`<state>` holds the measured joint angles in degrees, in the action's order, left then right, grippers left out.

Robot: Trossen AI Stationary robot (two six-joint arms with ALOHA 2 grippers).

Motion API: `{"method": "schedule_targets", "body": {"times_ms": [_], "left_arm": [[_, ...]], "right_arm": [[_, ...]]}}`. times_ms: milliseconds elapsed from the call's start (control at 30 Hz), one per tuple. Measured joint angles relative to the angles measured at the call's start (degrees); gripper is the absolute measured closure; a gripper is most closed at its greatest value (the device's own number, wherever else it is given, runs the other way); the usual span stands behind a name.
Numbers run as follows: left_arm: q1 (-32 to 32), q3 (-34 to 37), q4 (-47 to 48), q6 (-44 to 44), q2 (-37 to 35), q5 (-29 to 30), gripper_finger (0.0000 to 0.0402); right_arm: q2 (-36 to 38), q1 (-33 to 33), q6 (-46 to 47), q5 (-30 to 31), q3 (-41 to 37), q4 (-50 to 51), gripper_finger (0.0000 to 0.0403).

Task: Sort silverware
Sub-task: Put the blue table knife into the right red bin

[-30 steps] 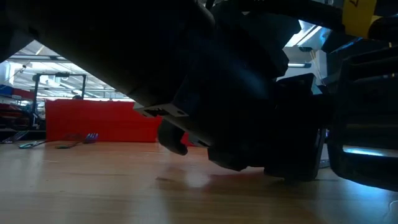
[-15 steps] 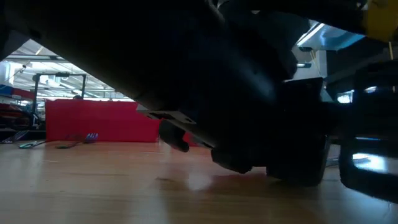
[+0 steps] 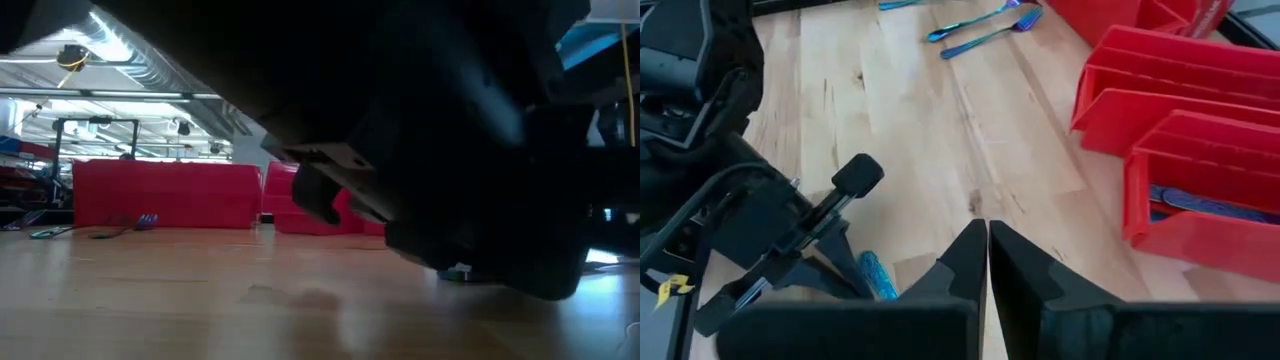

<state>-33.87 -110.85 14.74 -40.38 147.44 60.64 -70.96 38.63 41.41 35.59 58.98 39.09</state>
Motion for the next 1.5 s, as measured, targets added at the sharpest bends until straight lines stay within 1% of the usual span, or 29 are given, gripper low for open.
{"method": "schedule_targets", "body": {"times_ms": [200, 367, 467, 533, 633, 867, 967, 1033, 1100, 1167, 1333, 1400, 1500], "left_arm": [[-0.02, -0.07, -0.44, 1.08, 0.0, 0.33, 0.0395], [-1.12, -1.98, -0.78, 7.22, -1.3, 0.95, 0.0393], [-1.8, -3.48, -2.97, 13.35, -2.12, 1.38, 0.0372], [-2.01, -3.91, -4.84, 16.2, -2.16, 0.41, 0.0347], [-1.31, -3.89, -5.01, 16.42, -2.02, -1.74, 0.0295], [0.23, -3.85, -4.77, 16.83, -1.6, 0.09, 0.0154], [0.64, -3.85, -4.77, 16.08, -1.6, 0.36, 0.0108], [1.0, -3.83, -4.4, 14.24, -1.6, -0.35, 0.0087], [1.3, -3.13, -4.46, 11.63, -1.6, -1.18, 0.0076], [1.38, -1.83, -4.67, 8.94, -1.6, -0.74, 0.0074], [0.71, 2.71, -7.56, 1.66, -1.55, 3.25, 0.0079], [0.05, 4.87, -9.65, 0.5, -1.55, 4.1, 0.008], [-0.67, 6.3, -11.02, 0.27, -1.44, 4.38, 0.008]], "right_arm": [[0.06, 0.0, 0.0, 0.0, 0.0, 0.22, 0.0403], [0.06, 0.0, 0.08, -0.46, 0.0, 0.29, 0.0403], [0.06, 0.0, 0.11, -0.91, 0.0, 0.33, 0.0403], [0.06, 0.0, 0.09, -1.12, 0.0, 0.33, 0.0403], [0.06, 0.0, -0.04, -1.14, 0.0, 0.38, 0.0403], [0.03, 0.0, -0.54, -0.7, 0.0, 0.41, 0.0403], [-0.03, 0.0, -0.59, -0.7, 0.0, 0.4, 0.0403], [-0.05, 0.0, -0.59, -0.7, 0.0, 0.42, 0.0403], [-0.05, 0.0, -0.59, -0.7, 0.0, 0.42, 0.0403], [-0.05, 0.0, -0.59, -0.7, 0.0, 0.42, 0.0403], [-0.05, 0.0, -0.87, -0.7, 0.0, 0.42, 0.0403], [-0.05, 0.0, -0.91, -0.68, 0.0, 0.42, 0.0403], [-0.05, 0.0, -1.03, -0.68, 0.0, 0.44, 0.0403]]}}
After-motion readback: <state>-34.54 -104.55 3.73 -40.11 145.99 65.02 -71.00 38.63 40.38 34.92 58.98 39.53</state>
